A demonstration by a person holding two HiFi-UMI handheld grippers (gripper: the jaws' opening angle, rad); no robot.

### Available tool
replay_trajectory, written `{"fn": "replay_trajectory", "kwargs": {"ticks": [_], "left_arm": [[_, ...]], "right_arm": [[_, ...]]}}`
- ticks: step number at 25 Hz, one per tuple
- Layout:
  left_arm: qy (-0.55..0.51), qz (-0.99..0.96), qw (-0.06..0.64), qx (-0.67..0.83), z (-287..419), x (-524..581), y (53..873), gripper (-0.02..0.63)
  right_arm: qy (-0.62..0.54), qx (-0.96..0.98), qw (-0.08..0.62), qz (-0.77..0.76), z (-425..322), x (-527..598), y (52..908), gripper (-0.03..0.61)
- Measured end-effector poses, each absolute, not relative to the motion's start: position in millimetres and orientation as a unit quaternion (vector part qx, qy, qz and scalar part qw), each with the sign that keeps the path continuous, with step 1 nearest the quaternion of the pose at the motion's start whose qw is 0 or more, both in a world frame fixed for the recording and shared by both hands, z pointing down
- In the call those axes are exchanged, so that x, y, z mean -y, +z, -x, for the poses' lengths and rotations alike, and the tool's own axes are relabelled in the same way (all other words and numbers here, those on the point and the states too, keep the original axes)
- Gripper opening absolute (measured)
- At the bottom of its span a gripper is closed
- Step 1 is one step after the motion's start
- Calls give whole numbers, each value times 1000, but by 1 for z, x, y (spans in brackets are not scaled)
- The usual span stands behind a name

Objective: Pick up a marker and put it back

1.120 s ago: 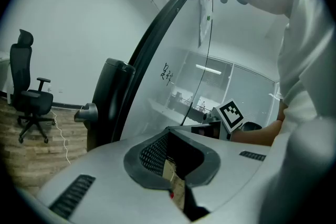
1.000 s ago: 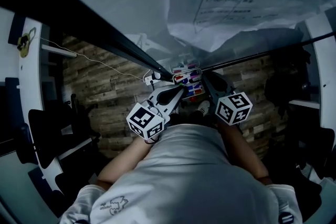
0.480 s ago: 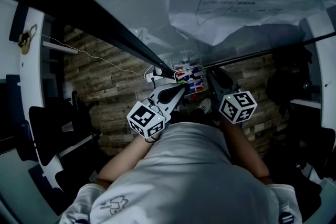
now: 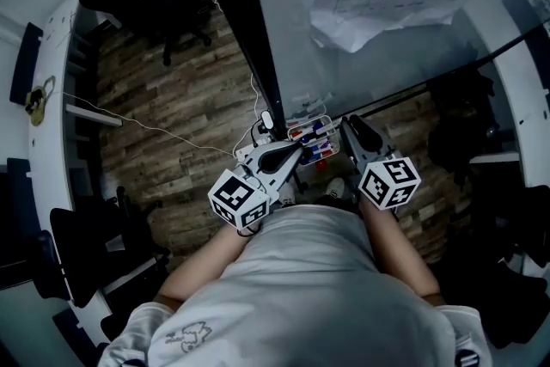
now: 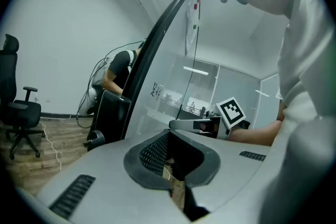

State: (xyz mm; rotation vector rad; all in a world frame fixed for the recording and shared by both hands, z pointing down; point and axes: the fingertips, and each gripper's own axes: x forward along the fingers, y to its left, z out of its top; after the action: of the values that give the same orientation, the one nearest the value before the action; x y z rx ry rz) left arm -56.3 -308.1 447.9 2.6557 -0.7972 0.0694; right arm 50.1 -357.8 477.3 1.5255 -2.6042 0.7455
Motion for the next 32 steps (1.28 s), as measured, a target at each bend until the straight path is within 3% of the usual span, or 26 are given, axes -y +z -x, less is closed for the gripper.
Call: {"fn": "replay_trajectory", "kwargs": {"ticks": [4,6,14,32], "left_arm": [[21,-949,168,264,65,306,438,5],[26,-952,164,256,66,303,436,5],[35,-958,166,233,62,293,442,5],[44,-954,150,258,4,203,430,5]], "right_arm": [[211,835,-4,-508,-43,344,458,85],[198,846,-1,-494,-31,332,452,13],[133,865,62,-481,2,293,449,9],[146,873,9,-465,-60,200,430,9]]}}
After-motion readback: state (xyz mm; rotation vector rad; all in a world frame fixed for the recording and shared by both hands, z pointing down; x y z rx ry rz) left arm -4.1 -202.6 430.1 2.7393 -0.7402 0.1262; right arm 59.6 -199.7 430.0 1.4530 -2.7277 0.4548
